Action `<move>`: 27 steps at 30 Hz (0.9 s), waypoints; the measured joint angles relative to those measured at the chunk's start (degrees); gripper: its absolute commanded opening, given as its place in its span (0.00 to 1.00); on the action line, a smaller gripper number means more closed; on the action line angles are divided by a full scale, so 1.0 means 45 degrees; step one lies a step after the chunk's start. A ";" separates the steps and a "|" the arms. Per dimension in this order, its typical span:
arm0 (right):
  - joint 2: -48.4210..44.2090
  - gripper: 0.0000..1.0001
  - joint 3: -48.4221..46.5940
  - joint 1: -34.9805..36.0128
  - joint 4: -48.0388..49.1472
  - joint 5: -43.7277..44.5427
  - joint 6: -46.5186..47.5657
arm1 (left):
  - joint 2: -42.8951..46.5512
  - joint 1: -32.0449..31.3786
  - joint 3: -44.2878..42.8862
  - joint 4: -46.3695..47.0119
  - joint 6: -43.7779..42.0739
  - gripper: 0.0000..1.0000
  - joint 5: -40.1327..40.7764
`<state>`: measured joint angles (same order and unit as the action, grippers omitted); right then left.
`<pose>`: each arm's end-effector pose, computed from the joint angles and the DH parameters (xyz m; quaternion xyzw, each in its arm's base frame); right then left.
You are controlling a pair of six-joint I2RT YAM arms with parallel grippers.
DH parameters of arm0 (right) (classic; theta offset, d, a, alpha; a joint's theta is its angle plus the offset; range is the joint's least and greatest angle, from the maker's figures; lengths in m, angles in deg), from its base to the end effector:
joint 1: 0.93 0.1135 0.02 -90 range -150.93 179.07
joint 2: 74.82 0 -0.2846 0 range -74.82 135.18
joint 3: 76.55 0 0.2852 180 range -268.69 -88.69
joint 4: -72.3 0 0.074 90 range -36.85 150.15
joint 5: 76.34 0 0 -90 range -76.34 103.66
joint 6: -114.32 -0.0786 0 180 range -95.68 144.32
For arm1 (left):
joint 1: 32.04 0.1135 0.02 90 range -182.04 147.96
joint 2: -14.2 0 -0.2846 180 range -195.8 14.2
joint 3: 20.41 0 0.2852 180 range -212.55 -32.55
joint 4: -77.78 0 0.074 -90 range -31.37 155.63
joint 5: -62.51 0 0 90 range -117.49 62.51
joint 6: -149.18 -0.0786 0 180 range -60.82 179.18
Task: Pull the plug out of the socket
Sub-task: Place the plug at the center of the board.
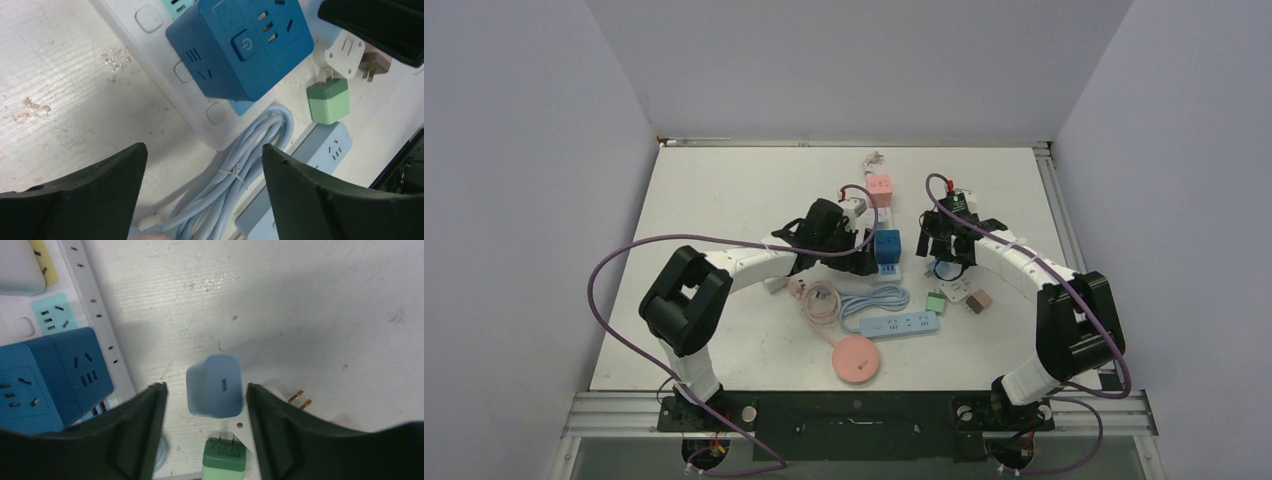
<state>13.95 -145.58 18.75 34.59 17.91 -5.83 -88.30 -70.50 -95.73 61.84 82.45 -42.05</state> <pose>0.3450 0.1172 0.1733 0.0979 0.9543 0.0857 0.2690 0.3360 -0.2922 0.1585 0.1703 0.8954 -0.3022 0.2791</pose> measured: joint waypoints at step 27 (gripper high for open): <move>0.2137 0.89 -0.3371 0.3759 -0.0063 0.0228 0.0291 | 0.1603 0.2302 0.0534 0.0704 0.1457 0.91 -0.0772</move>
<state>23.57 -160.75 35.66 34.30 18.93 -4.52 -81.09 -60.14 -93.32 65.01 89.01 -45.53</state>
